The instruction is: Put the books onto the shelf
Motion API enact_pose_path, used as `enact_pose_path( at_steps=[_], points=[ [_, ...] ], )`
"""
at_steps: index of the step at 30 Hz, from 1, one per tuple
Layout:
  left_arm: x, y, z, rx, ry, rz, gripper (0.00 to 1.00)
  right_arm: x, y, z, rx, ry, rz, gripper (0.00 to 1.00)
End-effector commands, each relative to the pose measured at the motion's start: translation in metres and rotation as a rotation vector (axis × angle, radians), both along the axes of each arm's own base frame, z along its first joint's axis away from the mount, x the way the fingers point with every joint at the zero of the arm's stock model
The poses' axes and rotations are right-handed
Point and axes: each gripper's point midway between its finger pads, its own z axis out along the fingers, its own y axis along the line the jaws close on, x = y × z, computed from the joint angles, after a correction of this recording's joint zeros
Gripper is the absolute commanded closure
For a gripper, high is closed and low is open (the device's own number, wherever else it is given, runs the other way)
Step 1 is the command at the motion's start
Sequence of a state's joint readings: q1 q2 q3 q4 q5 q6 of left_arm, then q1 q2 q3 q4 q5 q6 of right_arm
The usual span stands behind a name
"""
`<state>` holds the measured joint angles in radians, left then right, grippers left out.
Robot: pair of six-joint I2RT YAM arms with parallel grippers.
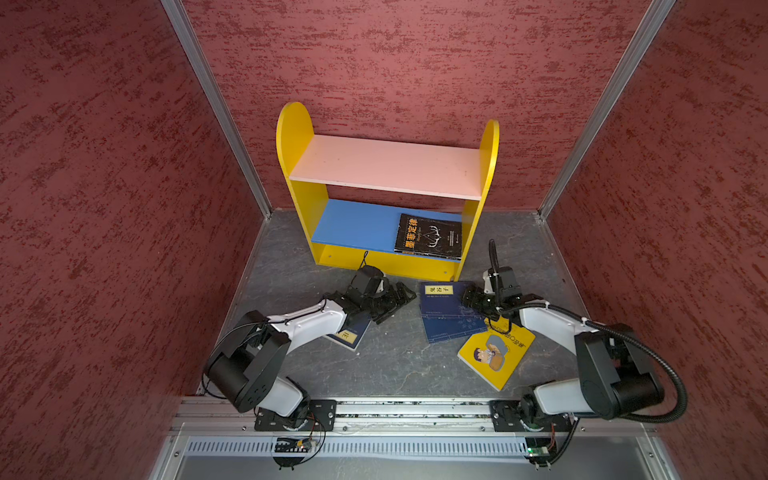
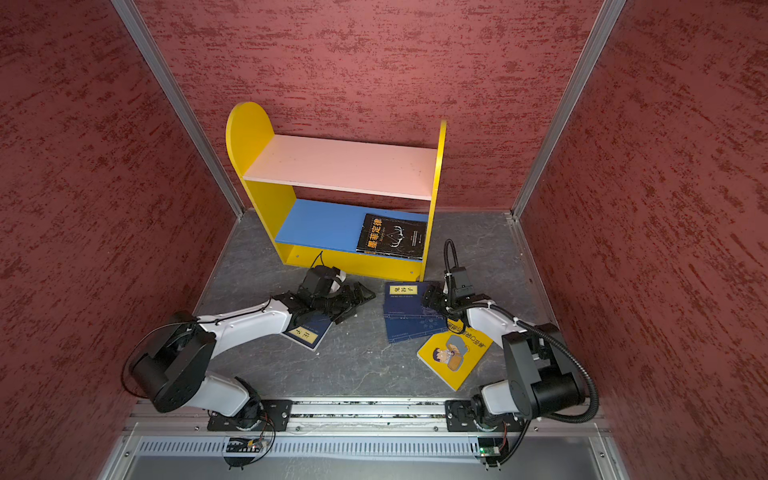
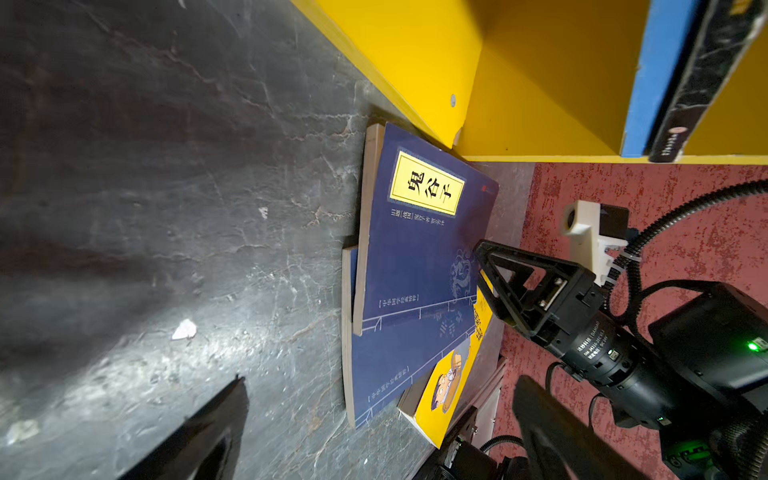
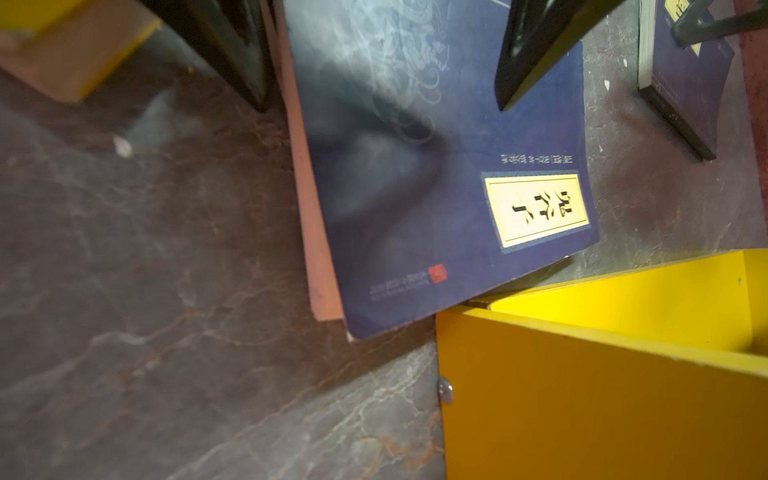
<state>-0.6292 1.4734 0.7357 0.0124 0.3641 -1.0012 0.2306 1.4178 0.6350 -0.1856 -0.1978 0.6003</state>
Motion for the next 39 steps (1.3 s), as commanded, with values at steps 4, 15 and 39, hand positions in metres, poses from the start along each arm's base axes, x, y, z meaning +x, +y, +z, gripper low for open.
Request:
enact_pose_path(
  at_steps=[4, 15, 39],
  points=[
    [-0.002, 0.016, -0.001, 0.067, -0.034, 0.002, 0.01, 0.014, -0.017, 0.006, -0.08, -0.032, -0.097, 0.11],
    [-0.003, 0.025, -0.001, 0.06, -0.038, 0.031, 0.01, 0.01, 0.019, -0.01, -0.052, -0.01, -0.05, 0.13],
    [-0.004, 0.094, 0.009, 0.078, -0.064, 0.188, 0.01, -0.011, 0.129, -0.009, 0.038, -0.017, 0.119, 0.15]
  ],
)
